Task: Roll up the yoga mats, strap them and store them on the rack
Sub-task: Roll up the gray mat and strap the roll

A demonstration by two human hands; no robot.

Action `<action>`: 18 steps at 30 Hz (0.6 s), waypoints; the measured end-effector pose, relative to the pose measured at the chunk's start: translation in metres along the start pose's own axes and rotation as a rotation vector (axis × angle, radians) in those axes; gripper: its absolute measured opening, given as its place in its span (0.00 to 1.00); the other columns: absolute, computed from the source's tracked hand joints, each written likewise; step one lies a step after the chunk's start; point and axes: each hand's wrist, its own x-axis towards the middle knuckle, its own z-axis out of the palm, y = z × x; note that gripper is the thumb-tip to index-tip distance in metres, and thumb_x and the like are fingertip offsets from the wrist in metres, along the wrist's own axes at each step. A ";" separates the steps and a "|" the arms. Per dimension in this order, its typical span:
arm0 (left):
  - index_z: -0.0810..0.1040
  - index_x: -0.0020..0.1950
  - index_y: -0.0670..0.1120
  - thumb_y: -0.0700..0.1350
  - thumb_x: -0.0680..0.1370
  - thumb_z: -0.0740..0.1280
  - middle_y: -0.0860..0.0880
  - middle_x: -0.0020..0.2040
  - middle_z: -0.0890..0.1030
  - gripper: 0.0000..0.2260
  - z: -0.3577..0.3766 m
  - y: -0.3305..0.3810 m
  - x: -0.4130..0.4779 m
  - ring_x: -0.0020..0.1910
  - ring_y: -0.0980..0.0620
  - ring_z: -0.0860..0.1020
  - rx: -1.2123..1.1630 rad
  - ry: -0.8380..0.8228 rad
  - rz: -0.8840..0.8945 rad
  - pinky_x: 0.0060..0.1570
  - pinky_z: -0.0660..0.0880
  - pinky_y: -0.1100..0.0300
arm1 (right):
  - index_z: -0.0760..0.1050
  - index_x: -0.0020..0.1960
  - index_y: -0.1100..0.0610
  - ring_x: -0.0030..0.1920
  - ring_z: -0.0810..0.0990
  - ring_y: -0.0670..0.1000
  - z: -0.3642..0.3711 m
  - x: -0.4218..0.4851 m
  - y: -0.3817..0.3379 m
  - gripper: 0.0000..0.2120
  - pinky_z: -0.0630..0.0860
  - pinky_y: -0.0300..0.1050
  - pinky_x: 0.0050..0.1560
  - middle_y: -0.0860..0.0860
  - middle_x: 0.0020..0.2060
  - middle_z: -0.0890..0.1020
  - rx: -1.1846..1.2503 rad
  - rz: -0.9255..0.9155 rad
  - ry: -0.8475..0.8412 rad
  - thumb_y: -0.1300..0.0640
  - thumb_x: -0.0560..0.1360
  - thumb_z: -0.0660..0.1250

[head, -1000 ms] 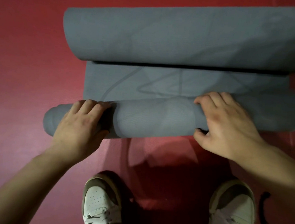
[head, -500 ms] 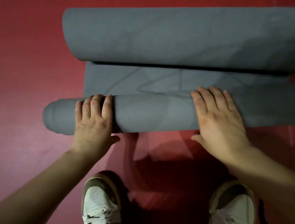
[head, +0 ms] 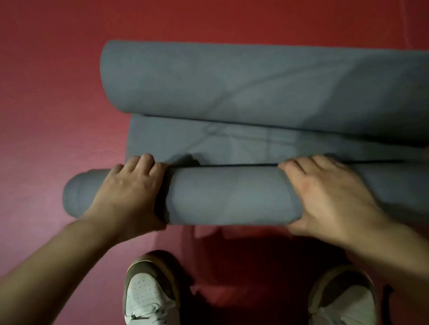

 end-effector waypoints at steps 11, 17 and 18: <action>0.63 0.66 0.54 0.66 0.52 0.77 0.55 0.57 0.70 0.47 -0.001 -0.014 0.007 0.59 0.51 0.70 -0.276 -0.211 0.073 0.59 0.67 0.55 | 0.61 0.68 0.46 0.66 0.68 0.51 -0.004 0.010 0.006 0.51 0.67 0.41 0.65 0.48 0.67 0.67 0.150 -0.032 -0.316 0.31 0.50 0.74; 0.68 0.63 0.55 0.63 0.52 0.79 0.56 0.55 0.62 0.44 -0.002 -0.022 0.011 0.56 0.53 0.62 -0.415 -0.193 0.066 0.57 0.69 0.53 | 0.47 0.78 0.45 0.78 0.40 0.54 -0.007 0.016 0.015 0.64 0.51 0.47 0.77 0.52 0.79 0.42 0.203 0.018 -0.353 0.29 0.52 0.76; 0.69 0.65 0.55 0.65 0.51 0.78 0.56 0.56 0.61 0.45 -0.003 -0.022 0.011 0.55 0.54 0.60 -0.403 -0.179 0.048 0.58 0.69 0.51 | 0.43 0.78 0.45 0.78 0.37 0.55 -0.006 0.016 0.016 0.67 0.50 0.50 0.78 0.52 0.79 0.38 0.203 0.029 -0.331 0.29 0.51 0.76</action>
